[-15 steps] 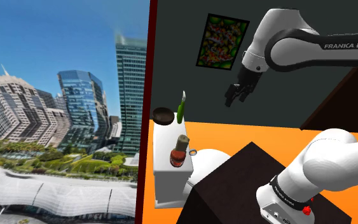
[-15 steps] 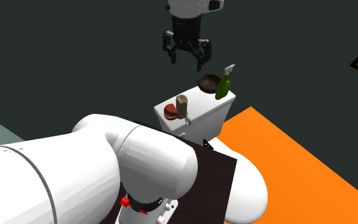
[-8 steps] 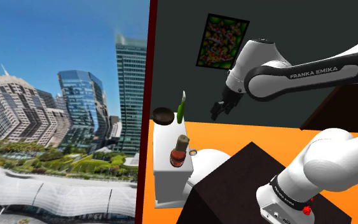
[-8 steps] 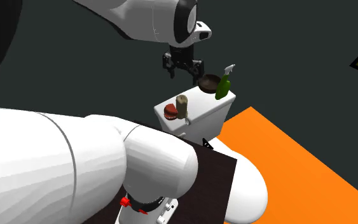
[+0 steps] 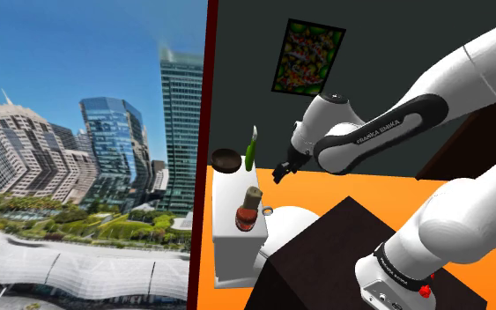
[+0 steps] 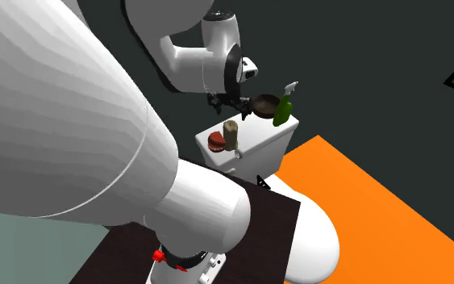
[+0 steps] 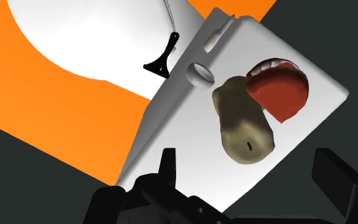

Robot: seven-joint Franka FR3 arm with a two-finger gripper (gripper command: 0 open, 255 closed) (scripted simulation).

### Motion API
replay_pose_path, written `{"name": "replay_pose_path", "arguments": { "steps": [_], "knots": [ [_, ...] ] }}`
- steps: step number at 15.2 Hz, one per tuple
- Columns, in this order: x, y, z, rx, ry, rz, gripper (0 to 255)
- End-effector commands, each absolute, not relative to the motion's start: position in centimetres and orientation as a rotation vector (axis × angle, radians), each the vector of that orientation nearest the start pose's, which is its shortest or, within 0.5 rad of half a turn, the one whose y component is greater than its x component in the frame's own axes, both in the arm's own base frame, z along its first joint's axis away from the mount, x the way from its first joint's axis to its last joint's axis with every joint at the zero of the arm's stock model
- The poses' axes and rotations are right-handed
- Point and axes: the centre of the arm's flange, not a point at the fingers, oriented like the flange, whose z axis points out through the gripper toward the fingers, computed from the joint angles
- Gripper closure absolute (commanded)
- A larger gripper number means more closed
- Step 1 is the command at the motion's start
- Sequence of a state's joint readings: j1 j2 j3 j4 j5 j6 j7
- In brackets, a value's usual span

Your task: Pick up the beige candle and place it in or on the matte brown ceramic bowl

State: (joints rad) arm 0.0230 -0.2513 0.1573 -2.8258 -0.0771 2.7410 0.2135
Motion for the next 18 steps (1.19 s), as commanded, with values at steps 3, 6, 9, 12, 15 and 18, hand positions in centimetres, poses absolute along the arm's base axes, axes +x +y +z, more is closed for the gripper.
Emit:
{"name": "replay_pose_path", "arguments": {
  "steps": [3,6,9,12,15,18],
  "knots": [
    [38.9,8.3,23.9,-3.167,-0.098,-0.334,0],
    [40.1,9.2,20.3,-3.166,-0.13,-0.373,0],
    [41.3,10.1,16.7,-3.165,-0.161,-0.412,0],
    [42.0,10.4,14.9,-3.164,-0.172,-0.427,0],
    [42.4,10.3,13.3,-3.164,-0.172,-0.427,0],
    [42.9,10.3,11.5,-3.164,-0.172,-0.427,0]
  ]
}}
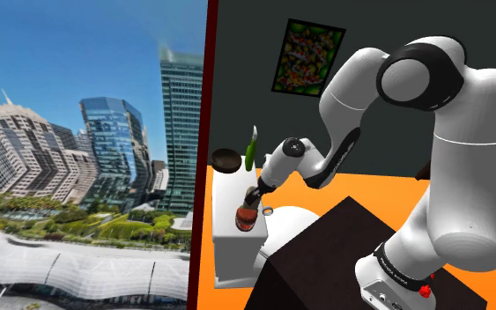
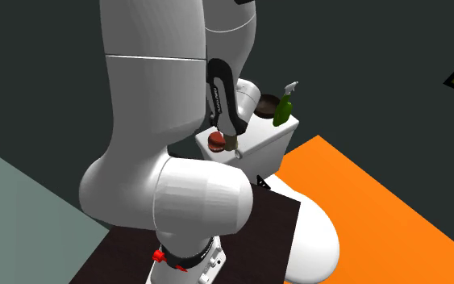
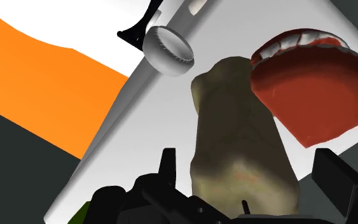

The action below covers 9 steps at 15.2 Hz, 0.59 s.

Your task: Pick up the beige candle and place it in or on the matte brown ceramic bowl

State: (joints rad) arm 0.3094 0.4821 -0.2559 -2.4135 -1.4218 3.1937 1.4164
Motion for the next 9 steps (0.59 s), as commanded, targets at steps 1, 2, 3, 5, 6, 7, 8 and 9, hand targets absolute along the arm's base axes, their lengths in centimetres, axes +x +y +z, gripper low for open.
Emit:
{"name": "replay_pose_path", "arguments": {
  "steps": [1,2,3,5,6,7,8,9],
  "knots": [
    [42.89,10.27,11.53,-3.164,-0.172,-0.427,0],
    [42.89,10.27,11.53,-3.164,-0.172,-0.427,0],
    [42.89,10.27,11.53,-3.164,-0.172,-0.427,0],
    [42.89,10.27,11.53,-3.164,-0.172,-0.427,0],
    [42.89,10.27,11.53,-3.164,-0.172,-0.427,0],
    [42.89,10.27,11.53,-3.164,-0.172,-0.427,0],
    [42.89,10.28,11.54,-3.164,-0.172,-0.427,0],
    [42.89,10.28,11.54,-3.164,-0.172,-0.427,255]
  ]
}}
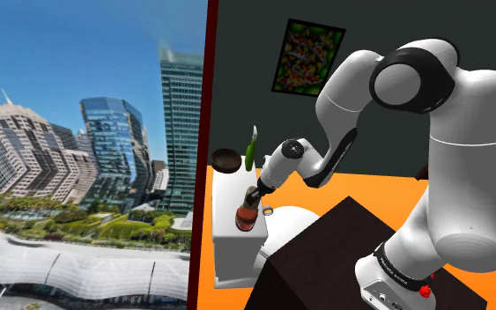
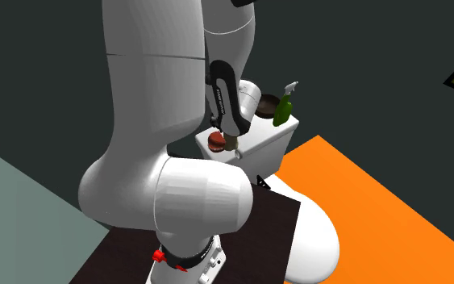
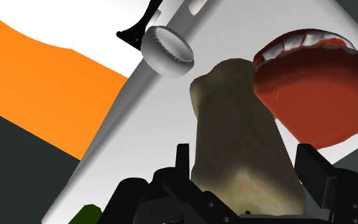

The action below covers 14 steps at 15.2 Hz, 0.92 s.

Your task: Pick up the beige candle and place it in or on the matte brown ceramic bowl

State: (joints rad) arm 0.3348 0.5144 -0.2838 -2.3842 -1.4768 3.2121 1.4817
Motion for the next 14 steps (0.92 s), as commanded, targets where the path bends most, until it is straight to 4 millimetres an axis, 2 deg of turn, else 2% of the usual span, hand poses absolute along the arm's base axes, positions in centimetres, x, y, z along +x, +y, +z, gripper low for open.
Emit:
{"name": "replay_pose_path", "arguments": {
  "steps": [1,9,14],
  "knots": [
    [42.9,10.3,11.5,-3.164,-0.172,-0.427,255],
    [42.9,10.3,11.5,-3.164,-0.172,-0.427,255],
    [42.9,10.3,14.2,-3.164,-0.172,-0.427,255]
  ]
}}
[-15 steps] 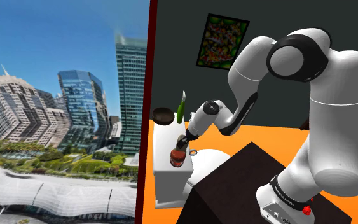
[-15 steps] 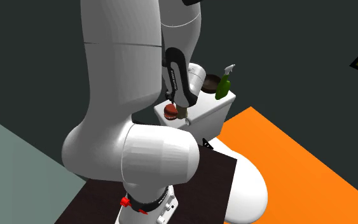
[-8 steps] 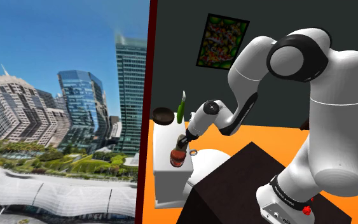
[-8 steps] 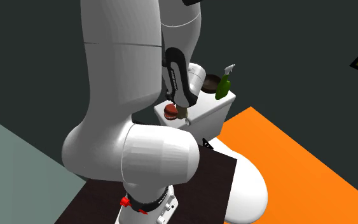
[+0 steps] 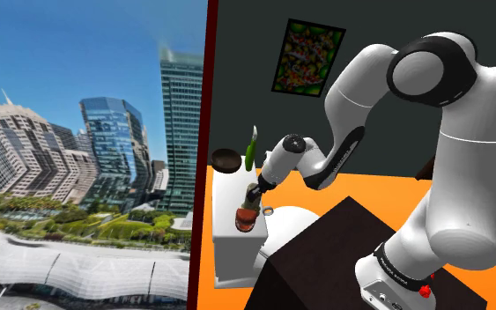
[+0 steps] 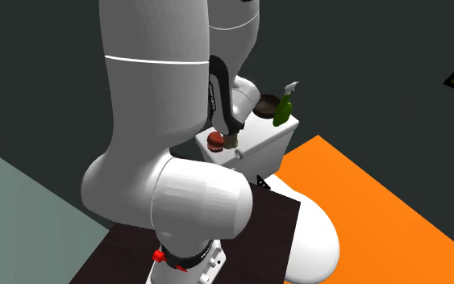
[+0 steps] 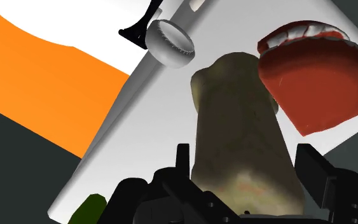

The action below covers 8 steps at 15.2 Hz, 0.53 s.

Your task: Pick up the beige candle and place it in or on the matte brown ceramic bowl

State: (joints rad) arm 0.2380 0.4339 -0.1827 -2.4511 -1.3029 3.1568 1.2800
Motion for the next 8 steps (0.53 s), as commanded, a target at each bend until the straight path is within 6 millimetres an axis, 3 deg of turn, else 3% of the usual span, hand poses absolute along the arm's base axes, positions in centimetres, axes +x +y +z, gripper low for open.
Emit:
{"name": "replay_pose_path", "arguments": {
  "steps": [1,8],
  "knots": [
    [42.9,10.3,14.7,-3.164,-0.172,-0.427,255],
    [42.9,10.3,18.4,-3.164,-0.172,-0.427,255]
  ]
}}
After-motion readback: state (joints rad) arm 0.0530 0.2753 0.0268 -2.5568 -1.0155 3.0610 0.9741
